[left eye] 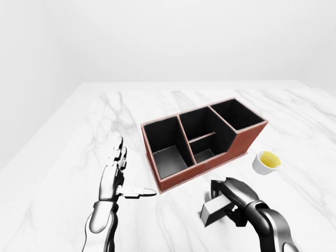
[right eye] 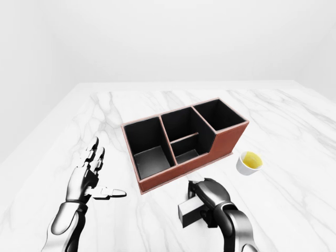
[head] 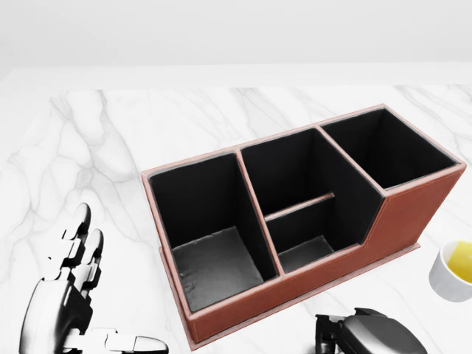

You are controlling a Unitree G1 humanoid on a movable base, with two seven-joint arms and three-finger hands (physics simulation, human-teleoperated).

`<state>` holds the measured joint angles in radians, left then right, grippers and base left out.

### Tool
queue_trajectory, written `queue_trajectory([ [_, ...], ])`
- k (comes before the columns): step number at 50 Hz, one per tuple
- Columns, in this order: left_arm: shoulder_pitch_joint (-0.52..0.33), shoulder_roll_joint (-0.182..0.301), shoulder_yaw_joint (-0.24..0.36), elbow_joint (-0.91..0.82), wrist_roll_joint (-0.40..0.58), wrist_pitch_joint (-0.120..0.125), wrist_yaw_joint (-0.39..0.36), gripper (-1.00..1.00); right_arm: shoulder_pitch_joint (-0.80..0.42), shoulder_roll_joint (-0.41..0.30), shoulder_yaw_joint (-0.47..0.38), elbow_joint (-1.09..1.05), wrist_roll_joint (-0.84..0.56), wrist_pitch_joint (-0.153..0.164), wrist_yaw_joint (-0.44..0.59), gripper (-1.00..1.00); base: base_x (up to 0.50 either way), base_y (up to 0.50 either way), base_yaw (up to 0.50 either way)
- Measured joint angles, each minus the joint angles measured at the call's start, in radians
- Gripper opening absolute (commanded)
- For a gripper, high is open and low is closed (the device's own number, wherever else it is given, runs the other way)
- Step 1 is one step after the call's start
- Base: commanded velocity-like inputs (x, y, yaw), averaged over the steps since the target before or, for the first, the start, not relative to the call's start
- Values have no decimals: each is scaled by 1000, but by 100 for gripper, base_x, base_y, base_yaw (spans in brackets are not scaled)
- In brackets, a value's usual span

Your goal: Pick up the book and place it in the front compartment of the caddy.

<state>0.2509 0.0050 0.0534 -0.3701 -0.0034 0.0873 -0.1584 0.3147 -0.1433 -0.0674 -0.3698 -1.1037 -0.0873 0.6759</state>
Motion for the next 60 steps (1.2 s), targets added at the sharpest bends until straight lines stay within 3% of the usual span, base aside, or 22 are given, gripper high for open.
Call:
queue_trajectory([
  [19,1,-1,2,-1,-2,0,0,100,-40,16,5,-116,131,0,22,-100,0,0,0],
  [37,1,-1,3,1,-2,0,-1,100,-207,5,-26,-307,327,0,22,-100,0,0,0],
  [60,0,-1,4,3,-2,0,0,100,-425,-56,-64,-386,425,0,22,-100,0,0,0],
])
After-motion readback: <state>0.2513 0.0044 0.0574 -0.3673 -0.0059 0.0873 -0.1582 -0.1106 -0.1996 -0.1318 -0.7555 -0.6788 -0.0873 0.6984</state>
